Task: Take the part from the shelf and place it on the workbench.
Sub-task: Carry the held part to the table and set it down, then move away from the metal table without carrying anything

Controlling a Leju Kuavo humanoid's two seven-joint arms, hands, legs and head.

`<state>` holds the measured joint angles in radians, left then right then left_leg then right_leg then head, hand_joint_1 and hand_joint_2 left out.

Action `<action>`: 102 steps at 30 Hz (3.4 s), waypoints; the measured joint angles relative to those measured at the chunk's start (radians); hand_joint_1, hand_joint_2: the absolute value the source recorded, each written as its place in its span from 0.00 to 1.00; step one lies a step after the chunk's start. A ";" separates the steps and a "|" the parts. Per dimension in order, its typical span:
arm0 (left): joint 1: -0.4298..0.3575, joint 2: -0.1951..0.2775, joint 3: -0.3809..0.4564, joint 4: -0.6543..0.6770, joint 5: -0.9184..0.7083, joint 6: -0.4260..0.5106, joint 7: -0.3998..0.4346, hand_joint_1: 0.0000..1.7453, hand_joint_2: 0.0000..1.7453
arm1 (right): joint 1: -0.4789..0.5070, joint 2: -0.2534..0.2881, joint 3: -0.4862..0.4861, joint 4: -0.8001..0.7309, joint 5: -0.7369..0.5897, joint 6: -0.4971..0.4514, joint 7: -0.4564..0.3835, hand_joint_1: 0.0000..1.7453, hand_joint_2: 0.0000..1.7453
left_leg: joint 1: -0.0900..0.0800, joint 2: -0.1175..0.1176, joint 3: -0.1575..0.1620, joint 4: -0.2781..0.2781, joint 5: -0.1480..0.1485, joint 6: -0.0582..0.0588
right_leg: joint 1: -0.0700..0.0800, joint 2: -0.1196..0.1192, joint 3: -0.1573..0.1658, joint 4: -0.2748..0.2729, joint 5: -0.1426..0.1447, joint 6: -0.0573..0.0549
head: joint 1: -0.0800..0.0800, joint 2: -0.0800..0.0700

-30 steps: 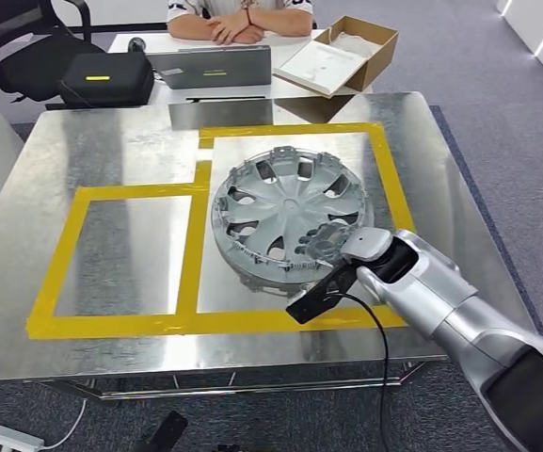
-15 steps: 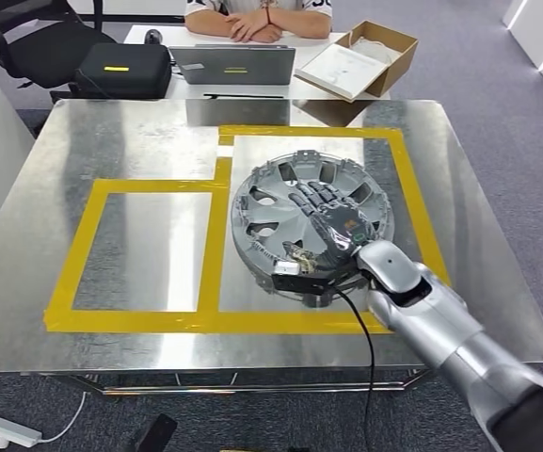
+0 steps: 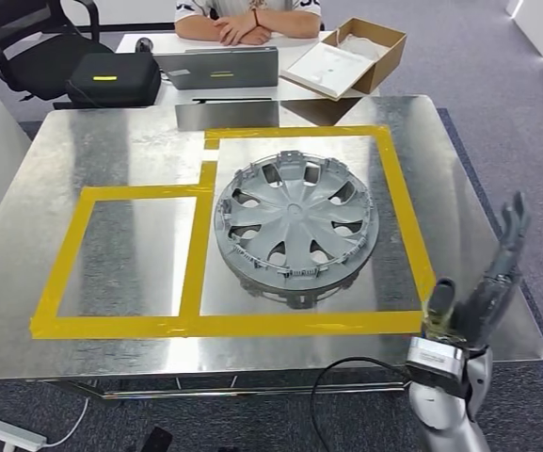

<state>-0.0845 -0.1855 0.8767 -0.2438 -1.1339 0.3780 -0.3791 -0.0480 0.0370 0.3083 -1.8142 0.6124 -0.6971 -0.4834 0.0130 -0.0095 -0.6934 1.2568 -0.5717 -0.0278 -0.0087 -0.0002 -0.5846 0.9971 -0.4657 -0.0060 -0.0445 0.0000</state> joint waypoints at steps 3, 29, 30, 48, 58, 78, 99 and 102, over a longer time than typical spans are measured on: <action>-0.002 0.000 0.003 0.000 -0.001 0.001 0.007 0.00 0.00 | 0.047 0.024 -0.034 -0.066 -0.014 -0.002 -0.033 0.00 0.00 | -0.002 0.000 0.102 -0.190 0.084 0.012 | 0.002 0.004 0.003 0.002 -0.001 0.006 | 0.000 0.000; 0.006 -0.008 0.036 0.000 0.019 0.007 -0.003 0.00 0.00 | 0.260 0.060 -0.087 -0.142 -0.115 0.016 -0.077 0.00 0.00 | -0.002 0.007 0.026 0.008 -0.047 0.004 | -0.003 -0.004 0.025 -0.009 -0.007 0.003 | -0.001 0.000; 0.006 -0.008 0.037 0.000 0.020 0.008 -0.002 0.00 0.00 | 0.270 0.062 -0.090 -0.141 -0.122 0.017 -0.081 0.00 0.00 | -0.002 0.007 0.032 0.007 -0.039 0.005 | -0.003 -0.004 0.022 -0.009 -0.004 0.003 | -0.001 0.000; 0.004 -0.011 0.055 0.000 0.023 0.016 -0.001 0.00 0.00 | 0.352 0.100 -0.161 -0.139 -0.172 0.022 -0.126 0.00 0.00 | -0.011 0.013 0.112 -0.277 0.138 0.056 | -0.003 -0.002 0.047 0.095 -0.101 0.051 | 0.006 0.000; 0.006 -0.010 0.060 0.000 0.023 0.016 -0.002 0.00 0.00 | 0.356 0.115 -0.172 -0.140 -0.173 0.026 -0.127 0.00 0.00 | -0.009 0.009 0.035 -0.070 -0.010 0.004 | -0.002 -0.007 0.083 -0.047 -0.025 0.002 | -0.001 0.000; 0.003 -0.012 0.062 0.000 0.023 0.017 -0.002 0.00 0.00 | 0.371 0.122 -0.196 -0.139 -0.183 0.042 -0.137 0.00 0.00 | -0.016 0.017 0.139 -0.307 0.138 0.064 | 0.000 -0.002 0.011 0.153 -0.083 0.055 | 0.006 0.000; 0.005 0.005 0.089 0.000 0.023 0.034 -0.015 0.00 0.00 | 0.450 0.283 -0.358 -0.086 -0.226 0.183 -0.186 0.00 0.00 | -0.013 0.011 0.248 -0.316 0.056 0.036 | 0.007 -0.008 0.009 -0.037 0.041 0.035 | 0.002 0.000; 0.006 0.009 0.097 0.000 0.025 0.034 -0.032 0.00 0.00 | 0.458 0.291 -0.359 -0.077 -0.226 0.188 -0.186 0.00 0.00 | -0.009 0.016 0.225 -0.320 0.078 0.060 | 0.005 -0.004 -0.031 0.042 -0.038 0.050 | 0.007 0.000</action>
<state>-0.0788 -0.1767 0.9736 -0.2440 -1.1086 0.4125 -0.4114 0.4098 0.3283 -0.0506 -1.8910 0.3860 -0.5094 -0.6694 0.0043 0.0067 -0.4687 0.9366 -0.4938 0.0319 -0.0038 -0.0044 -0.6154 1.0394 -0.5039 0.0444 -0.0372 0.0000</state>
